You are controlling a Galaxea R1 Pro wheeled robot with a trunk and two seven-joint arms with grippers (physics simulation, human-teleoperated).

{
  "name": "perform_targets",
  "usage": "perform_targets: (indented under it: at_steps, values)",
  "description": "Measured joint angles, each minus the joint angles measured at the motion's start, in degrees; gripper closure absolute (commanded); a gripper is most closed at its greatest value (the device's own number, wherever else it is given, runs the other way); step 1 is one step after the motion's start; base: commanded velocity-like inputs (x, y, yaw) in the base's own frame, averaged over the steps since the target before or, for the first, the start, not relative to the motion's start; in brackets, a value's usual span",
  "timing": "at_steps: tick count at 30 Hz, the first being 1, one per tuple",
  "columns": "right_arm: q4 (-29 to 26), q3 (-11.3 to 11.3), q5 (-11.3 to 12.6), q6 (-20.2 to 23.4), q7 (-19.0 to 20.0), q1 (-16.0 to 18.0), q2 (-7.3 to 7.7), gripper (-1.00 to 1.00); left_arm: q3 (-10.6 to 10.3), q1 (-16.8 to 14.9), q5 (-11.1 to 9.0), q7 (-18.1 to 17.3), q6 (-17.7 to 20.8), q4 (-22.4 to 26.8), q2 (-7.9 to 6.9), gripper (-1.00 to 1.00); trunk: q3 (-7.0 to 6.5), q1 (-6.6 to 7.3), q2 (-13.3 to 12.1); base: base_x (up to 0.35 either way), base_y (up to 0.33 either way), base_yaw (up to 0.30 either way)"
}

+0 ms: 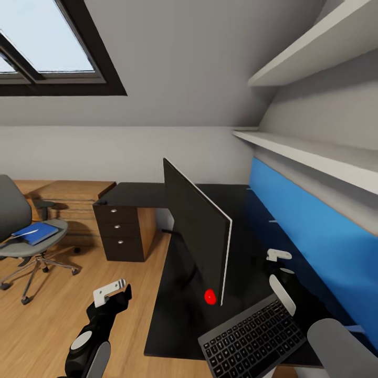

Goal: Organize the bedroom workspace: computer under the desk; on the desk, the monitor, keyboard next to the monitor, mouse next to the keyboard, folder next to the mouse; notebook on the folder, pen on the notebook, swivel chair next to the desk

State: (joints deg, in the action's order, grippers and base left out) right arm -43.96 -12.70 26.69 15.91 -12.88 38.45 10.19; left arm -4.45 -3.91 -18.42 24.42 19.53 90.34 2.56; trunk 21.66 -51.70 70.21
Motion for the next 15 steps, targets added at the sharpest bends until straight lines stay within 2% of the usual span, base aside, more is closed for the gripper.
perform_targets:
  at_steps: [5, 15]
  values:
    - [-0.05, -0.02, 0.00, 0.33, 0.00, -0.07, -0.02, -1.00, 0.04, 0.00, -0.06, 0.33, 0.00, 0.01, 0.00, -1.00, -0.90, 1.07, -2.01, -0.233, 0.000, 0.000]
    - [-0.05, -0.25, -0.05, 0.30, 0.14, -0.09, -0.16, -1.00, 0.05, 0.00, -0.14, 0.36, 0.00, 0.20, -0.09, -1.00, -2.70, 3.26, -6.02, -0.328, -0.009, 0.000]
